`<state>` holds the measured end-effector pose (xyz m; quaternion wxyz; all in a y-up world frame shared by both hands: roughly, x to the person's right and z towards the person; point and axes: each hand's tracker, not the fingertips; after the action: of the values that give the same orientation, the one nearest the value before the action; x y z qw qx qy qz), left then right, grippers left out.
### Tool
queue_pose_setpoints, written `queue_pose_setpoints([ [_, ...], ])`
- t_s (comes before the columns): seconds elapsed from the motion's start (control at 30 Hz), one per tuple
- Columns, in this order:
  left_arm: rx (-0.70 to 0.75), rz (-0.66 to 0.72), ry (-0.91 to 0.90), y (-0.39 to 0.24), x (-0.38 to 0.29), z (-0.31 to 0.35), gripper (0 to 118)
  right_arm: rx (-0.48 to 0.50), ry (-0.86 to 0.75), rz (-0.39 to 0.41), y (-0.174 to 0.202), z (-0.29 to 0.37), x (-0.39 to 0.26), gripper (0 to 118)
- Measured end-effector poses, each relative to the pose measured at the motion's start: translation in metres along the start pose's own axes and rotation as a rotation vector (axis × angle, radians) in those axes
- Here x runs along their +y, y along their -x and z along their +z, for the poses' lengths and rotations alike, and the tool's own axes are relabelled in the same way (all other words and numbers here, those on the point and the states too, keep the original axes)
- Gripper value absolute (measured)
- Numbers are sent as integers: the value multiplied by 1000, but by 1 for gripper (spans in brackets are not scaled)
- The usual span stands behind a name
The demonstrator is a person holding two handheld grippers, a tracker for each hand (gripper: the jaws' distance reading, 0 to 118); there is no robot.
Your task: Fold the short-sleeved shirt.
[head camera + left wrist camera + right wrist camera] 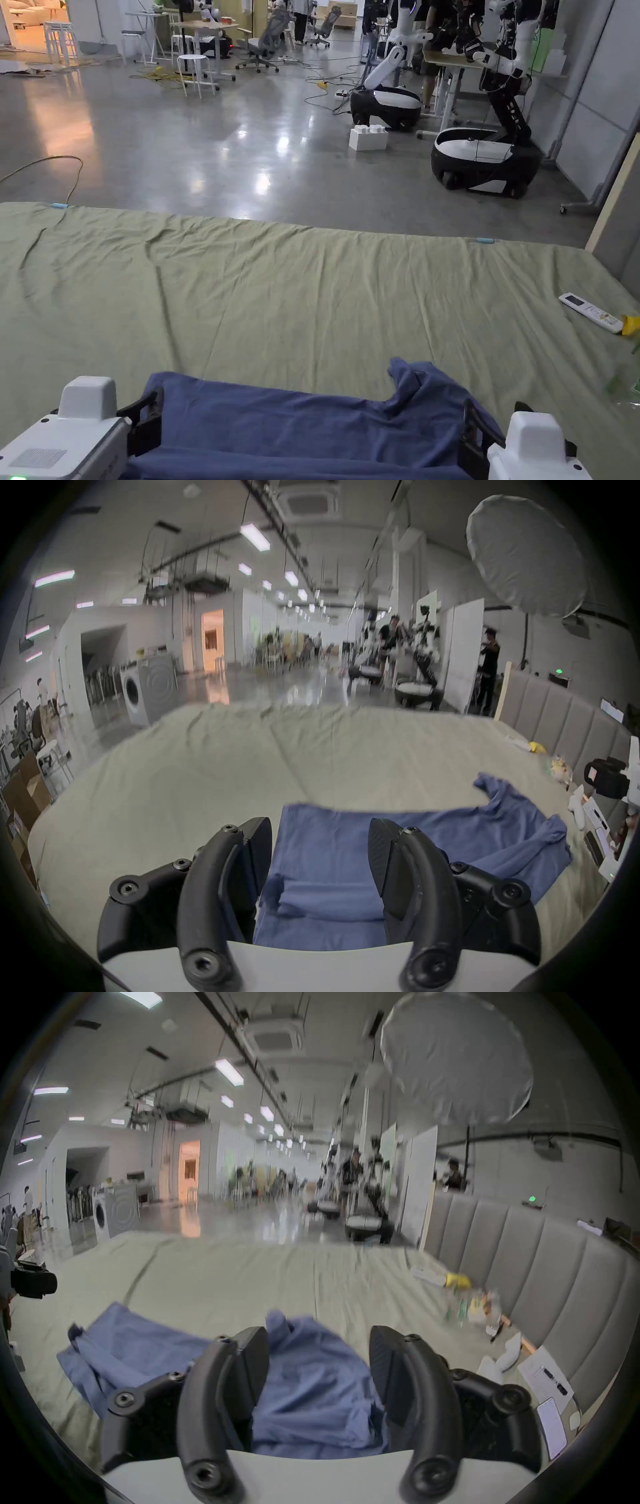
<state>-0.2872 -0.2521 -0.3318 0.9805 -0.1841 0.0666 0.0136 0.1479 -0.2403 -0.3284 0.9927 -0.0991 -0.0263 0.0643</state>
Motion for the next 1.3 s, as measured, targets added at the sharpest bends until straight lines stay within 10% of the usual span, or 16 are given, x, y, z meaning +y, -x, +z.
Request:
queue_pose_setpoints([
  [0.1, 2, -13, -86, -13, 11, 27, 28, -29, -80, -44, 9, 20, 16, 20],
  [0.23, 5, -23, -166, -24, 19, 55, 8, -9, -122, -70, 14, 39, 30, 4],
  [0.67, 22, -70, -166, -22, 10, 95, 2, 4, -182, -32, 12, 77, 31, 1],
  [0.97, 34, 60, 255, 47, -26, 31, 2, 30, -80, -19, 11, 70, 9, 1],
  [1.07, 10, 93, 405, 62, -43, 0, 20, 36, -33, -30, 12, 67, 1, 1],
  [1.17, 2, 136, 506, 71, -57, -26, 65, 35, -12, -14, 12, 65, -7, 1],
  [1.3, 36, 149, 605, 75, -73, -58, 68, 32, 18, 1, 10, 65, -13, 1],
])
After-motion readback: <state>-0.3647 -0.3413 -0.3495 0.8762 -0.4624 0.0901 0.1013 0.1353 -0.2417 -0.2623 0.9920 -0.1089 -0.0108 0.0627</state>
